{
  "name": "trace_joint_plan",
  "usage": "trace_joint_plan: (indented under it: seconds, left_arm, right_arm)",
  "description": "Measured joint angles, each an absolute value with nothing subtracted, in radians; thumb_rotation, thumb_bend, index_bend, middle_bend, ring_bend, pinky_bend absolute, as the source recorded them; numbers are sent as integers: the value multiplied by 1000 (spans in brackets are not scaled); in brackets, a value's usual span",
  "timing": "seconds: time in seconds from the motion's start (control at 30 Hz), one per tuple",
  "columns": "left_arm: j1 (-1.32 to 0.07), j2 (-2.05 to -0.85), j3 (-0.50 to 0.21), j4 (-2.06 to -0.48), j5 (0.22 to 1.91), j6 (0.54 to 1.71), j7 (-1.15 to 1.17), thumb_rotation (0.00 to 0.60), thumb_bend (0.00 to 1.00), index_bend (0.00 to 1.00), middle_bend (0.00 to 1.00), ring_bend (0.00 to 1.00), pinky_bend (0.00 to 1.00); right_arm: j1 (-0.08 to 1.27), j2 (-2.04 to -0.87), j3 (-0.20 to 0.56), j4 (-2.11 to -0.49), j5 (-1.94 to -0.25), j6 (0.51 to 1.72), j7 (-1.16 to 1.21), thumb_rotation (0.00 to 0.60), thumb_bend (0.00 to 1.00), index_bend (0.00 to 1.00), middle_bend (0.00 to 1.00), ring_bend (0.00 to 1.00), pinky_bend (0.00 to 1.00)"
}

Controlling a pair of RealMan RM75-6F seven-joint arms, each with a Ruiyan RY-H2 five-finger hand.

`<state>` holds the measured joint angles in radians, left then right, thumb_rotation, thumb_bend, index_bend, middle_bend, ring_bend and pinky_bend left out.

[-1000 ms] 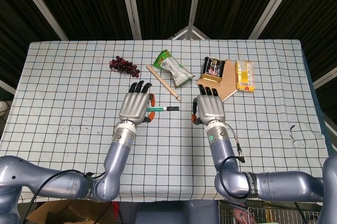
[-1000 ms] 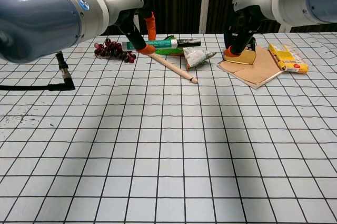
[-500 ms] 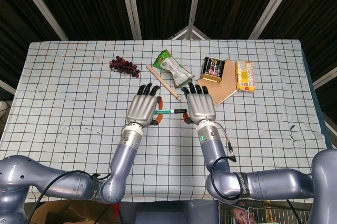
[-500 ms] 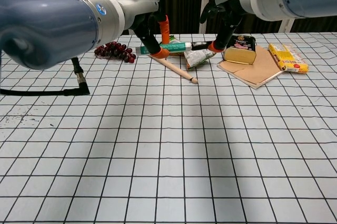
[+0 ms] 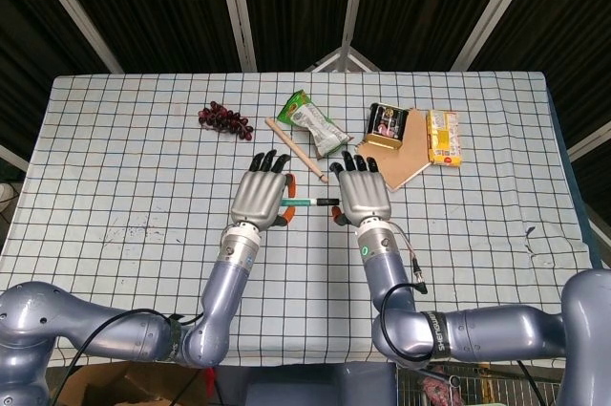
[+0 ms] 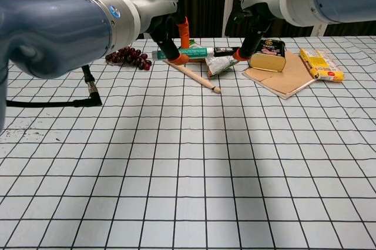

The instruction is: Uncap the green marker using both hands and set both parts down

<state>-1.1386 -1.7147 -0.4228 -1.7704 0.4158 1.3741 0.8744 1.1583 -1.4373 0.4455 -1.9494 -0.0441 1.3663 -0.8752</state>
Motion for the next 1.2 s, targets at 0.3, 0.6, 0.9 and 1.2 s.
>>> trace_joint_plan:
  seconds: [0.3, 0.6, 0.9, 1.2]
  left_arm:
    - [-1136, -1723, -419, -1759, 424, 1377, 874, 600, 650, 684, 108, 0, 0]
    - [-1139, -1732, -421, -1750, 422, 1371, 878, 600, 650, 684, 108, 0, 0]
    - [-1138, -1736, -422, -1743, 424, 1367, 877, 600, 650, 685, 109, 0, 0]
    - [-1141, -1743, -426, -1739, 429, 1363, 874, 600, 650, 685, 109, 0, 0]
  right_arm:
    - [1154, -1432, 440, -1956, -44, 1363, -870, 600, 406, 385, 0, 24, 0]
    - [1163, -1441, 443, -1950, -40, 1374, -874, 600, 407, 432, 0, 24, 0]
    - [1164, -1445, 443, -1949, -39, 1381, -875, 600, 407, 464, 0, 24, 0]
    - [1170, -1450, 446, -1955, -31, 1391, -884, 600, 407, 482, 0, 24, 0]
